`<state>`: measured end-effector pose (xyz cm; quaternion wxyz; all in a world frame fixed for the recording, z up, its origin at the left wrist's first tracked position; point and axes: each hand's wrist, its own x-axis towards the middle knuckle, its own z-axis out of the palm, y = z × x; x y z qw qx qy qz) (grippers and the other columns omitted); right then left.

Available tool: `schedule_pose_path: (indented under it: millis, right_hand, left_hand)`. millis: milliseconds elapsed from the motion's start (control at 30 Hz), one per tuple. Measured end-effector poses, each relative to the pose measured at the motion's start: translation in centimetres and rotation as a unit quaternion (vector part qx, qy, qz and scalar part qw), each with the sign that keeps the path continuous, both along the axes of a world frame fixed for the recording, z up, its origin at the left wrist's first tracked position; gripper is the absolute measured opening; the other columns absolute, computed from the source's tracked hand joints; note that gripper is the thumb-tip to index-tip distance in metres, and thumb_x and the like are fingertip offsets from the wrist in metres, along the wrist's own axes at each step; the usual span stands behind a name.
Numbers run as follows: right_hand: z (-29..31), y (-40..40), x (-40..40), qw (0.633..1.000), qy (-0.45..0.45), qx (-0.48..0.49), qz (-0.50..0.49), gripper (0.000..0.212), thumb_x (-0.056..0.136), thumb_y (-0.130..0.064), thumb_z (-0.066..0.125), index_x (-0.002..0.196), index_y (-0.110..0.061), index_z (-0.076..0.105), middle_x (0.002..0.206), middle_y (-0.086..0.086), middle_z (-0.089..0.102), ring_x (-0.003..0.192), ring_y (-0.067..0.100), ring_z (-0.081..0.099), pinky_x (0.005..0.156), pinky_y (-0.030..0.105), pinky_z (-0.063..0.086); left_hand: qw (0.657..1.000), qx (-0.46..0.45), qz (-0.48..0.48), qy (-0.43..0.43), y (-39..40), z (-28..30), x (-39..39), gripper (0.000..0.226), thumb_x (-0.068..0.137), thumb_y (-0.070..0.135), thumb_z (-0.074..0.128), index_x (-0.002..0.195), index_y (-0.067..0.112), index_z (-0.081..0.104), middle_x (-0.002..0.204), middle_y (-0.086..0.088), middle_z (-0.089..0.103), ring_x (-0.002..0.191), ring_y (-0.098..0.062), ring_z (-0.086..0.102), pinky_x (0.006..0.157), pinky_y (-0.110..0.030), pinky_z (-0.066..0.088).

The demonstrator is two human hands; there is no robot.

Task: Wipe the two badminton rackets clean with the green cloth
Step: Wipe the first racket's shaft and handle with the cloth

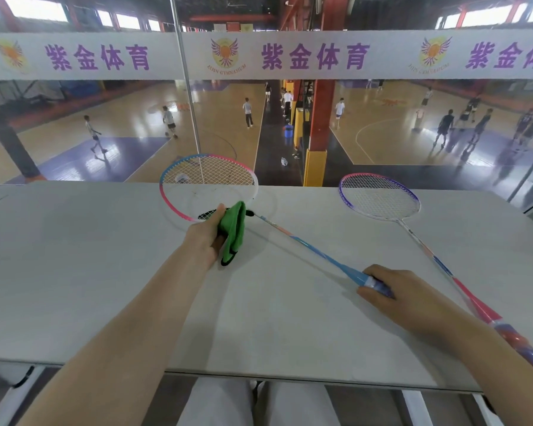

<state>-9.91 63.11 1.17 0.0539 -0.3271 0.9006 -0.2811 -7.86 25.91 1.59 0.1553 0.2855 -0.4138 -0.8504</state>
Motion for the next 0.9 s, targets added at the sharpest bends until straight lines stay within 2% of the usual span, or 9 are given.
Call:
schedule_pose_path:
  millis: [67,100,200,300,467,567,633,767,900]
  right_hand:
    - [0.2,0.2,-0.4,1.000,-0.002,0.007,0.004,0.027,0.094,-0.042,0.056,0.074,-0.027,0.048,0.061,-0.015,0.045,0.055,0.005,0.038,0.057,0.019,0.035]
    - [0.3,0.3,-0.6,1.000,0.001,0.014,0.005,0.027,0.094,-0.043,0.056,0.075,-0.026,0.048,0.062,-0.015,0.044,0.056,0.005,0.038,0.056,0.020,0.035]
    - [0.4,0.6,-1.4,1.000,0.003,0.026,0.009,0.025,0.094,-0.043,0.057,0.082,-0.020,0.054,0.063,-0.014,0.045,0.057,0.006,0.038,0.056,0.021,0.034]
    - [0.7,0.8,-1.9,0.999,0.009,0.034,0.006,0.024,0.092,-0.043,0.059,0.087,-0.019,0.058,0.064,-0.012,0.046,0.057,0.005,0.039,0.055,0.021,0.034]
    - [1.3,1.1,-1.9,0.999,0.014,0.020,-0.027,0.019,0.088,-0.037,0.062,0.089,-0.018,0.062,0.065,-0.006,0.048,0.056,0.005,0.039,0.054,0.018,0.035]
    - [1.4,1.5,-2.3,0.997,0.037,0.054,-0.037,0.021,0.089,-0.044,0.061,0.096,-0.025,0.061,0.072,-0.003,0.053,0.059,0.006,0.041,0.059,0.025,0.040]
    - [1.5,1.8,-2.5,0.996,0.041,0.066,-0.038,0.020,0.090,-0.044,0.060,0.094,-0.024,0.061,0.069,-0.005,0.050,0.060,0.007,0.041,0.059,0.022,0.038]
    - [1.8,1.4,-2.2,0.993,0.056,0.091,-0.043,0.018,0.092,-0.037,0.058,0.079,-0.026,0.055,0.063,-0.015,0.048,0.060,0.007,0.042,0.057,0.021,0.036]
    - [2.3,0.2,-1.6,0.987,0.073,0.124,-0.077,0.026,0.092,-0.039,0.056,0.071,-0.032,0.043,0.060,-0.011,0.051,0.056,0.007,0.045,0.057,0.025,0.039]
  left_hand:
    - [1.000,0.003,-0.012,0.004,-0.6,-0.3,0.3,0.031,0.088,0.027,0.071,0.103,-0.001,0.068,0.110,-0.014,0.070,0.089,-0.026,0.070,0.079,-0.037,0.059]
    - [1.000,0.005,-0.019,0.008,-0.7,-0.3,0.5,0.032,0.088,0.027,0.071,0.104,-0.001,0.068,0.111,-0.015,0.070,0.090,-0.026,0.070,0.080,-0.038,0.058]
    - [1.000,-0.005,-0.023,0.005,-1.1,-0.2,1.2,0.029,0.088,0.028,0.070,0.099,0.001,0.069,0.100,-0.012,0.072,0.081,-0.024,0.072,0.071,-0.035,0.059]
    - [1.000,-0.016,-0.018,0.002,-1.5,-0.4,1.9,0.028,0.086,0.028,0.072,0.098,0.003,0.070,0.099,-0.011,0.073,0.082,-0.024,0.072,0.068,-0.034,0.059]
    - [0.999,-0.050,-0.004,-0.020,-2.9,-0.5,3.3,0.036,0.081,0.032,0.077,0.100,0.002,0.070,0.102,-0.013,0.073,0.092,-0.026,0.071,0.079,-0.038,0.057]
    - [0.998,-0.063,0.007,-0.028,-3.7,-0.2,3.9,0.035,0.080,0.033,0.078,0.096,0.003,0.070,0.094,-0.011,0.075,0.083,-0.024,0.073,0.074,-0.036,0.057]
    - [0.996,-0.077,0.014,-0.031,-4.0,-0.1,4.2,0.031,0.081,0.034,0.076,0.090,0.005,0.070,0.085,-0.008,0.075,0.075,-0.022,0.072,0.073,-0.035,0.056]
    - [0.995,-0.100,0.012,-0.023,-4.2,-0.2,4.7,0.028,0.084,0.033,0.074,0.090,0.007,0.070,0.084,-0.006,0.074,0.076,-0.018,0.072,0.076,-0.033,0.055]
    - [0.996,-0.089,0.006,0.008,-3.5,-0.2,5.2,0.023,0.092,0.027,0.065,0.093,0.004,0.067,0.078,-0.005,0.075,0.069,-0.016,0.073,0.060,-0.027,0.057]
